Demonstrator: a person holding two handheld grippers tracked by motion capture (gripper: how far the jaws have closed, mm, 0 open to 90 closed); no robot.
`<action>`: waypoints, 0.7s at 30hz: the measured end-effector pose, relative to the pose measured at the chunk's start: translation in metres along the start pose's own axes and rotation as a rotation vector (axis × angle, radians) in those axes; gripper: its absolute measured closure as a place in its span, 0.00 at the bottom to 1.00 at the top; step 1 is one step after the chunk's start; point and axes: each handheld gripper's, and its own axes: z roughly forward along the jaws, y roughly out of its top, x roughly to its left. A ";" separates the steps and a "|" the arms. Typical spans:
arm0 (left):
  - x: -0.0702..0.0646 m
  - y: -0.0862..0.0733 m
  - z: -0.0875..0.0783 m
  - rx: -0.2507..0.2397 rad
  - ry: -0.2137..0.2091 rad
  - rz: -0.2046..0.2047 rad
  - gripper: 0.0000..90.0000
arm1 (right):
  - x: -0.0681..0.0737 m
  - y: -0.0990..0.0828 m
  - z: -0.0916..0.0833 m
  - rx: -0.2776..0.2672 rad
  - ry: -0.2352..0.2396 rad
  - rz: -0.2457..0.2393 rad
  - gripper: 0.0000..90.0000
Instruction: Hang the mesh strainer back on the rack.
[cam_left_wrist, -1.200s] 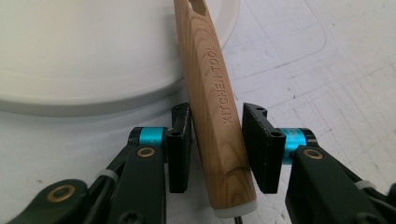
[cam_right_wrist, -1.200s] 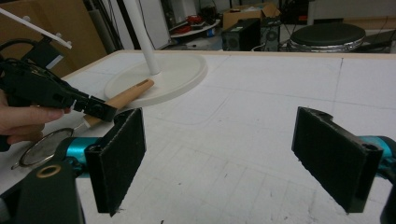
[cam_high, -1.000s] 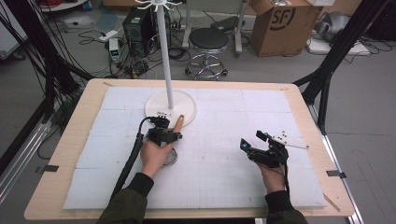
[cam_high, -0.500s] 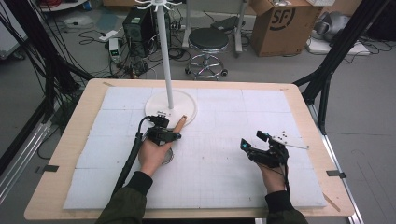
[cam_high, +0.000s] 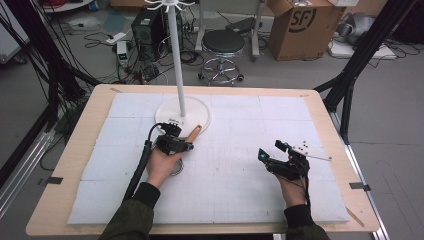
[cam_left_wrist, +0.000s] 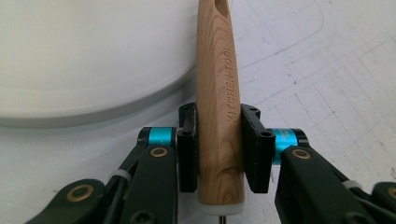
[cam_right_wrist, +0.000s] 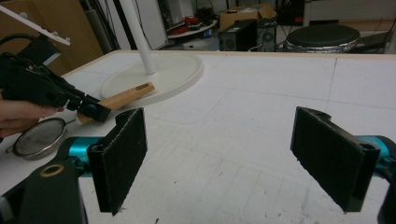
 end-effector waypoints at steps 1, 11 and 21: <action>-0.001 0.000 0.000 -0.001 0.002 0.004 0.79 | 0.000 0.000 0.000 -0.001 0.000 0.001 0.20; 0.006 -0.001 -0.007 -0.036 -0.028 -0.024 0.79 | 0.000 0.000 0.000 0.000 0.004 0.002 0.19; 0.020 0.000 -0.034 -0.163 -0.092 -0.096 0.79 | 0.001 -0.001 0.002 0.008 0.010 0.005 0.19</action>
